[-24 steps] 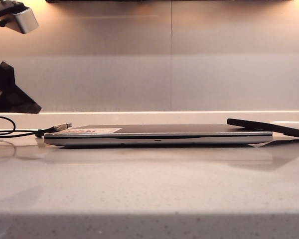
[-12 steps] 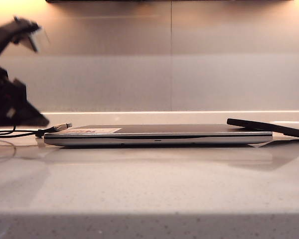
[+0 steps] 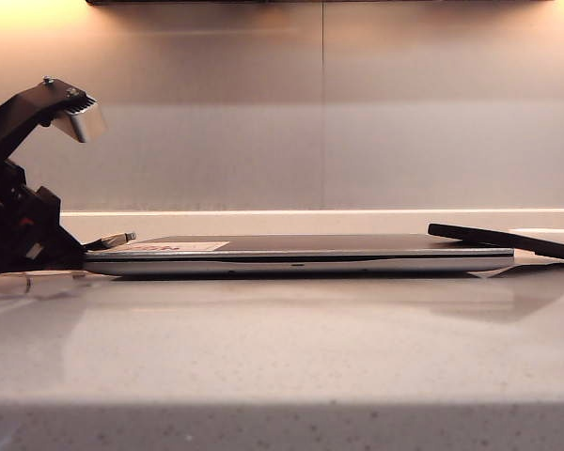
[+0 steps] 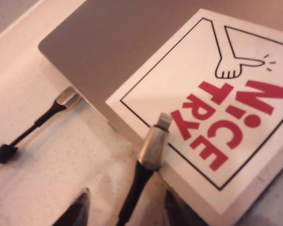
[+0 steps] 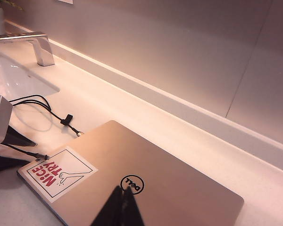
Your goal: Pick up the charging cable and the phone, plug the charging cable into the charging port on the phone, and finally place them back on the table.
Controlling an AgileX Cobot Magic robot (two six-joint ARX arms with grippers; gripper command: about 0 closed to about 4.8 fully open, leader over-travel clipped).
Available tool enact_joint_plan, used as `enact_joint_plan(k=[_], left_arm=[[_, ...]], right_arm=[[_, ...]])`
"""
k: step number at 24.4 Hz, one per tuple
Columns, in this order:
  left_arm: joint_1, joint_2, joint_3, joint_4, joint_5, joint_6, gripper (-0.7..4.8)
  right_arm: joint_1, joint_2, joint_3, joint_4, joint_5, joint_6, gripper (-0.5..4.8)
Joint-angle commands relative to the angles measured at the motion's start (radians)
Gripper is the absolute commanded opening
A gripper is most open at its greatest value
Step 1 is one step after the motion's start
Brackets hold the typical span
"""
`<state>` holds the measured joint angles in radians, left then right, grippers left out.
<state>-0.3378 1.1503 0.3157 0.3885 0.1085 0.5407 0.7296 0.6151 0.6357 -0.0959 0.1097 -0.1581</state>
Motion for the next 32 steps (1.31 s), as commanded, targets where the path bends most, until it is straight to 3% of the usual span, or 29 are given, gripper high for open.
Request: enact_joint_plan(k=[1,19,22,29,32], left_arm=[[0.000,-0.003,0.003,0.019,0.008,0.029,1.82],[0.000,0.108,0.005,0.137,0.008,0.035,1.77],[0.000,0.108,0.005,0.138,0.008,0.036,-0.06],[0.000,0.099,0.024,0.136,0.008,0.018,-0.06],[-0.001,0.081,0.051,0.125,0.008,-0.037,-0.06]], right_arm=[[0.002,-0.003,0.004,0.018,0.004,-0.002,-0.05],[0.002,-0.003,0.005,0.032,0.004,-0.002,-0.05],[0.002,-0.003,0.005,0.041,0.004,-0.002,-0.05],[0.002,-0.002,0.005,0.040,0.004,-0.002,-0.05],[0.002,-0.002,0.005,0.040,0.004,-0.002,-0.05]])
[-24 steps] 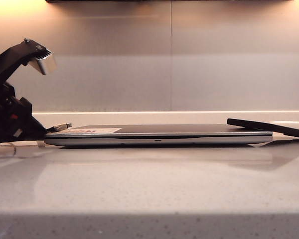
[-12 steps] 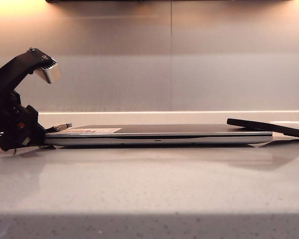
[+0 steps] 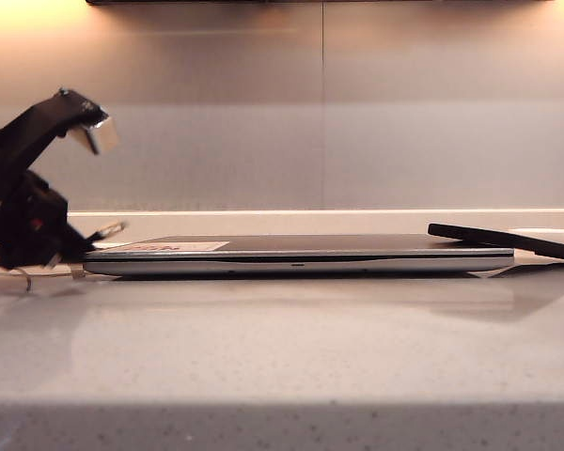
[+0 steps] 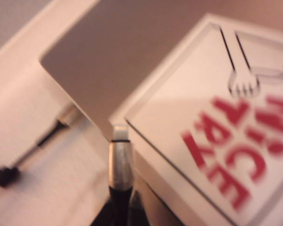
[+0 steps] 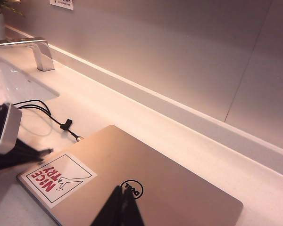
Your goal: Pick up the charging cable and the phone, plug the charging cable into the charging port on the phone, and finally place them back on the table.
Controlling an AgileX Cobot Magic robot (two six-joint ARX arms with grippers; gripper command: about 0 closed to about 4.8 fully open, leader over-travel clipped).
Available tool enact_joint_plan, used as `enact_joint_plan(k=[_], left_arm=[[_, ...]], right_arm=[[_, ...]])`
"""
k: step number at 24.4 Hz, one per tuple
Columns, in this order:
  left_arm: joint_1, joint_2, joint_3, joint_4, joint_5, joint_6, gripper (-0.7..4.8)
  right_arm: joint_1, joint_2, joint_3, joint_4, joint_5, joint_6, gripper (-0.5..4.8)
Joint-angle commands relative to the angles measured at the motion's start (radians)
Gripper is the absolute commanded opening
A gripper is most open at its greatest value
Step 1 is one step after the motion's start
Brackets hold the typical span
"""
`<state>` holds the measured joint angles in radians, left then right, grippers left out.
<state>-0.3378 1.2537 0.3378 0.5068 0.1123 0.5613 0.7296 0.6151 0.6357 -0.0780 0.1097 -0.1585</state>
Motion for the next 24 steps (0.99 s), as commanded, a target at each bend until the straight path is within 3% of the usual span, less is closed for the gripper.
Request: enact_joint_plan(k=[1,7,10,17,22,24], left_arm=[[-0.001,-0.042,0.057,-0.024,0.004,-0.119,-0.06],[-0.002,-0.150,0.152,-0.147,0.004,-0.415,-0.06],[-0.003,-0.213,0.157,-0.177,0.004,-0.512,-0.06],[-0.080,-0.328,0.157,-0.270,0.004,-0.562,-0.06],[-0.181,-0.330,0.157,-0.270,0.004,-0.562,-0.06],[-0.197,-0.330,0.157,-0.273,0.004,-0.562,-0.06]], right_arm=[[0.001,-0.003,0.005,0.023,0.004,-0.002,-0.05],[0.000,-0.002,0.005,0.022,0.059,0.047,-0.05],[0.000,-0.002,0.005,0.022,0.103,0.063,-0.05],[-0.043,-0.002,0.005,-0.010,0.102,0.151,-0.05],[-0.172,-0.002,0.005,-0.050,0.080,0.272,-0.05],[-0.254,-0.002,0.004,-0.086,-0.007,0.333,-0.05]])
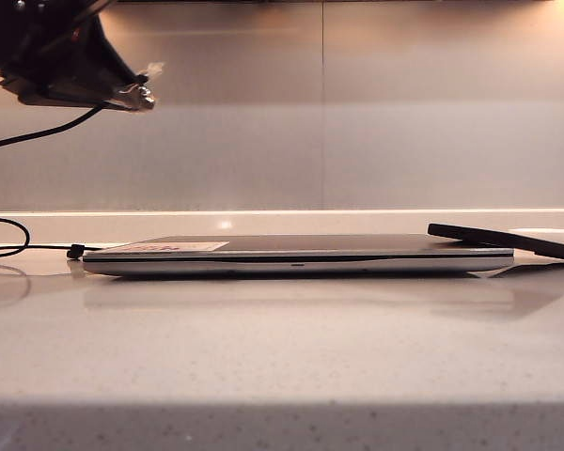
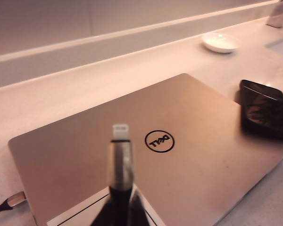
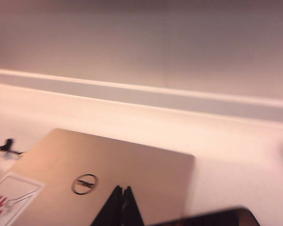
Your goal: Pick up the charging cable and the phone, plug the charging cable into the charging port on the phone, and finally place them back on the table.
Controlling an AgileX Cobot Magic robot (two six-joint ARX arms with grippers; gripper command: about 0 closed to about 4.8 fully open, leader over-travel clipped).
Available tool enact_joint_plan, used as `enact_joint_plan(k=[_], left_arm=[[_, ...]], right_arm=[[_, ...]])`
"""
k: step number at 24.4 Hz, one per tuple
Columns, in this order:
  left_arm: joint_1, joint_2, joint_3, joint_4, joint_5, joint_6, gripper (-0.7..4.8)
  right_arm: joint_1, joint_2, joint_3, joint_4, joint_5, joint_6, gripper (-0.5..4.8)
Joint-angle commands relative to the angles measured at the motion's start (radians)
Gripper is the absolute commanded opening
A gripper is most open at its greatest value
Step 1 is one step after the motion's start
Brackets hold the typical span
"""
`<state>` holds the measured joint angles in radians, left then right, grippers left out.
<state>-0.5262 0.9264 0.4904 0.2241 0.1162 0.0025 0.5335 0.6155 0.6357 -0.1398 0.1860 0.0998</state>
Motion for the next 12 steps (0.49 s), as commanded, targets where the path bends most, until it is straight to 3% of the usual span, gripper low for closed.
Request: enact_joint_plan(k=[1,8,11,12], left_arm=[[-0.008,-0.002,0.004,0.007,0.000,-0.003,-0.06],[-0.008,-0.002,0.003,-0.014,0.000,-0.003,-0.06],[-0.008,-0.002,0.003,-0.014,0.000,-0.003,-0.06],[-0.008,-0.002,0.002,-0.014,0.000,-0.003,-0.06]], right_arm=[[-0.111,-0.002,0.004,-0.048,-0.134,0.120,-0.05],[-0.383,0.057,0.001,-0.183,-0.364,0.415,-0.05],[-0.417,0.109,0.001,-0.214,-0.393,0.528,0.03],[-0.420,0.123,0.001,-0.217,-0.403,0.552,0.27]])
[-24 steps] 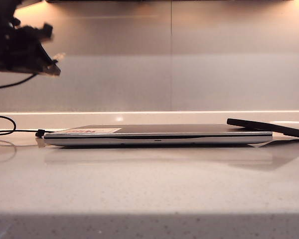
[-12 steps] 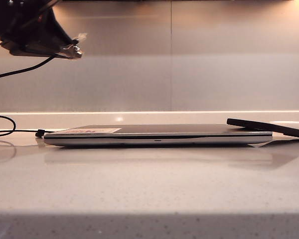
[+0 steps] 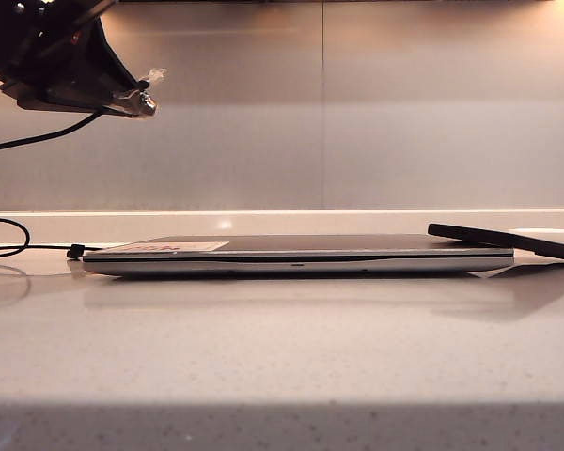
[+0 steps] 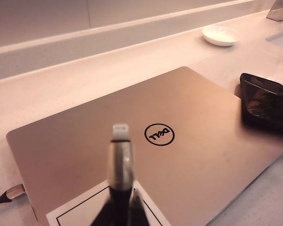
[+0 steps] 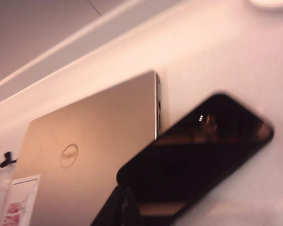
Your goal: Pick up the charging cable and the phone, plug the charging cable into the charging port on the phone, and finally place them back on the table.
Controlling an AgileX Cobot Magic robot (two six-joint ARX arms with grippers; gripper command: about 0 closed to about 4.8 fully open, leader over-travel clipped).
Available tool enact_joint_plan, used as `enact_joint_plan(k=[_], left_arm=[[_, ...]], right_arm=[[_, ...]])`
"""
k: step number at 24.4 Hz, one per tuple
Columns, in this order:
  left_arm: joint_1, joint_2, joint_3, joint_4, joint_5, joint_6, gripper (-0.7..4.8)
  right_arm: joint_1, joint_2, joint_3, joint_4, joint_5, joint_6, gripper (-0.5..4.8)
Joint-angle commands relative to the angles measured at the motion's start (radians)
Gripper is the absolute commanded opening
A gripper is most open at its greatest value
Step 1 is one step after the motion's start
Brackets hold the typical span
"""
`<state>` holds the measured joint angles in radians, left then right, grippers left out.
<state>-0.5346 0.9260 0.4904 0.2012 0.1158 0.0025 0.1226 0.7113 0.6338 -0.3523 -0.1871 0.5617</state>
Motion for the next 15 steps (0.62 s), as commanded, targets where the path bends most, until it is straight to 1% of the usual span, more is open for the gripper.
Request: enact_joint_plan(k=[1,2,3,4,5,8,9,11,14,15], left_arm=[[0.000,-0.002,0.003,0.009,0.001,-0.003,-0.06],[0.000,-0.002,0.003,0.009,0.001,-0.003,-0.06],[0.000,-0.002,0.003,0.009,0.001,-0.003,-0.06],[0.000,-0.002,0.002,0.009,0.001,-0.003,-0.06],[0.000,-0.002,0.002,0.009,0.001,-0.003,-0.06],[0.000,-0.002,0.003,0.009,0.001,-0.003,-0.06],[0.000,-0.002,0.003,0.009,0.001,-0.003,-0.06],[0.000,-0.002,0.003,0.009,0.001,-0.003,-0.06],[0.000,-0.002,0.003,0.009,0.001,-0.003,-0.06],[0.000,-0.002,0.003,0.010,0.001,-0.003,-0.06]], right_arm=[[-0.009,0.048,0.003,-0.005,-0.044,0.118,0.82],[-0.008,0.061,0.003,-0.008,-0.059,0.138,1.37],[-0.008,0.098,0.003,-0.010,-0.106,0.177,2.43],[-0.008,0.113,0.003,-0.010,-0.124,0.183,2.64],[-0.008,0.147,0.003,-0.011,-0.153,0.220,2.67],[-0.009,0.197,0.003,-0.008,-0.153,0.256,2.67],[-0.010,0.217,0.003,-0.008,-0.151,0.256,2.82],[-0.022,0.235,0.003,-0.008,-0.152,0.258,3.45],[-0.051,0.246,0.002,-0.006,-0.146,0.285,3.51],[-0.079,0.252,0.002,0.000,-0.154,0.297,3.51]])
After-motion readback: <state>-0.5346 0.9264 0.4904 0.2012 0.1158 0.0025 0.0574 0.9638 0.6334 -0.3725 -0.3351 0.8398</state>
